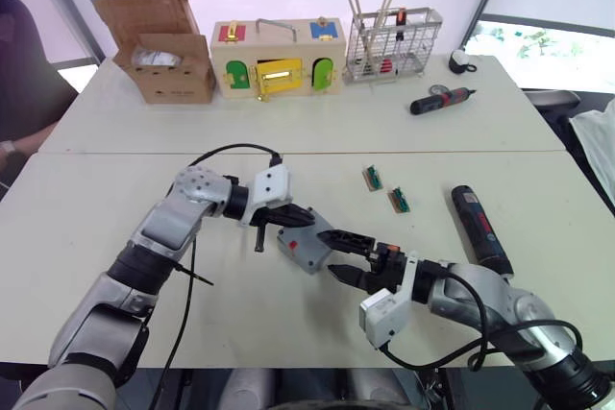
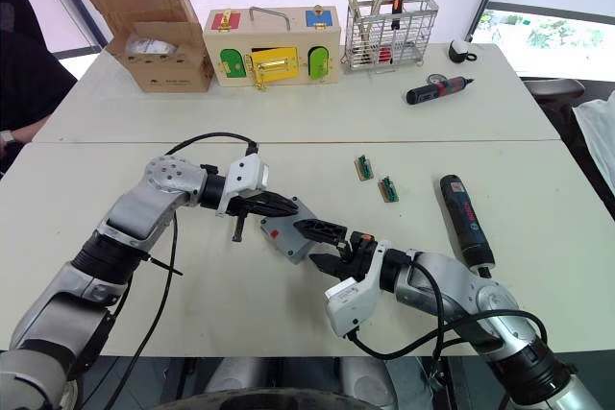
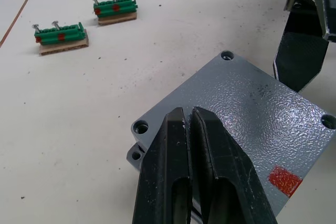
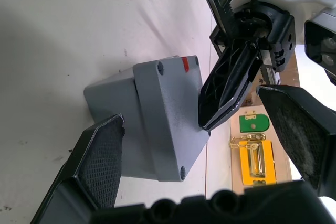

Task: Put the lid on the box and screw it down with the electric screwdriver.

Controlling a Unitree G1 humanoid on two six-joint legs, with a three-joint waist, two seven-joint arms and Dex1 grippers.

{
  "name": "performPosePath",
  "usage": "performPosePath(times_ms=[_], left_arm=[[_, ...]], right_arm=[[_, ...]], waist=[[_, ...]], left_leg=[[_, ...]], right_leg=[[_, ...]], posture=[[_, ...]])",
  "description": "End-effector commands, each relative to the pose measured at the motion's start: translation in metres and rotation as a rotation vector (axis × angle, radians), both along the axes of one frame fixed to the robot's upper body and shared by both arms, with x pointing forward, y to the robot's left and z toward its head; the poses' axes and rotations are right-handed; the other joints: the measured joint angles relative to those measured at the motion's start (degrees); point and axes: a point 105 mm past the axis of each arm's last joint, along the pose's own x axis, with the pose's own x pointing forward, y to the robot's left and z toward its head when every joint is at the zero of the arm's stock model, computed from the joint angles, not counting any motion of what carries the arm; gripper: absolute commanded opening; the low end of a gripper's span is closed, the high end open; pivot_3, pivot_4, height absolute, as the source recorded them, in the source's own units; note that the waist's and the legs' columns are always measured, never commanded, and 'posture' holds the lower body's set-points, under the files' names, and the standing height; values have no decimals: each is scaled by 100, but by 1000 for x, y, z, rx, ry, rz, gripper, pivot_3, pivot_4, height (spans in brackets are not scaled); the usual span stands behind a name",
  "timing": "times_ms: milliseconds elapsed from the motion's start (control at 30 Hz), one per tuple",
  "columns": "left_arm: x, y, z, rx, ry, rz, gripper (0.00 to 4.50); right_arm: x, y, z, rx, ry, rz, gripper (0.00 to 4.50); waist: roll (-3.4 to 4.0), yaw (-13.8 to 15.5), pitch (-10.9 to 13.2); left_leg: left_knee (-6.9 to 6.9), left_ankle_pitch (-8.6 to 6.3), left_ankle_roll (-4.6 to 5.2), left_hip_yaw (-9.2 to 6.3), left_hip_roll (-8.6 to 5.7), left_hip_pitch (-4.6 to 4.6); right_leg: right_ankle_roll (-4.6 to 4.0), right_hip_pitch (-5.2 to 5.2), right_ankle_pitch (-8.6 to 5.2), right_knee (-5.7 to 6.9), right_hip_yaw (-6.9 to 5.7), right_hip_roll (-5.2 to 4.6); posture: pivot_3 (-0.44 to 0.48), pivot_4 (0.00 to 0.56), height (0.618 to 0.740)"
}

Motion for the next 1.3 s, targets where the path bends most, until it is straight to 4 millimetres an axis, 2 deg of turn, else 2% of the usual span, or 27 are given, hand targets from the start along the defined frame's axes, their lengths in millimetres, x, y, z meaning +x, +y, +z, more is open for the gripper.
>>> performPosePath(times_ms=[33,167,267,300,367,467,600,700,800,1100,1300], left_arm=[[-4,22,-47,153,138,84,192],[-3,22,-46,150,134,90,192],[-3,24,-46,150,134,92,192],[-2,24,-47,151,133,93,192],[-2,25,-47,152,132,94,192],[-2,24,-47,150,133,93,192],[-1,24,-47,149,132,95,192],[-1,24,-47,150,131,96,192],[-1,25,-47,150,129,96,192],[1,25,-44,145,124,99,192],[-1,25,-42,142,120,95,192]], right_arm=[[0,-1,12,44,-27,3,4460],[-1,-11,14,65,-23,-28,4460],[-4,-20,18,109,-13,-52,3760],[-6,-24,18,137,12,-71,3338],[-7,-30,17,216,92,-121,2779],[-9,-31,16,349,240,-195,1794],[-17,-24,5,522,616,-293,42],[-23,-21,0,574,794,-333,42],[-18,-18,1,621,870,-370,42],[-4,-5,-4,654,942,-416,42],[3,-3,-8,643,946,-435,42]], waist=[[0,1,0],[0,9,0],[0,8,0],[0,6,0],[0,10,0],[-1,6,1],[1,9,1],[0,12,1],[1,15,0],[5,15,0],[5,14,0]], left_leg=[[0,0,0,0,0,0],[0,0,0,0,0,0],[0,0,0,0,0,-1],[0,0,0,0,0,-1],[-1,0,0,0,0,-1],[-1,0,0,0,1,-1],[-2,-1,1,-2,5,-1],[-2,-1,1,-3,5,-2],[-2,-2,1,-5,5,-2],[-22,-2,0,-8,6,-5],[-30,-2,0,-8,6,-4]], right_leg=[[0,0,0,0,0,0],[0,0,0,0,0,-1],[0,0,0,-1,1,-2],[0,1,0,-1,1,-2],[-1,1,-1,-1,1,-2],[-2,2,-1,-2,2,-3],[-4,2,-2,-2,3,-3],[-5,3,-3,-6,3,-7],[-6,3,-3,-9,3,-9],[-10,-3,-5,-22,0,-12],[-10,-3,-5,-29,-1,-13]], posture=[[0,150,740],[0,150,740],[0,150,740],[0,150,740],[0,150,740],[0,150,740],[0,150,740],[0,150,740],[0,150,740],[0,150,740],[0,150,740]])
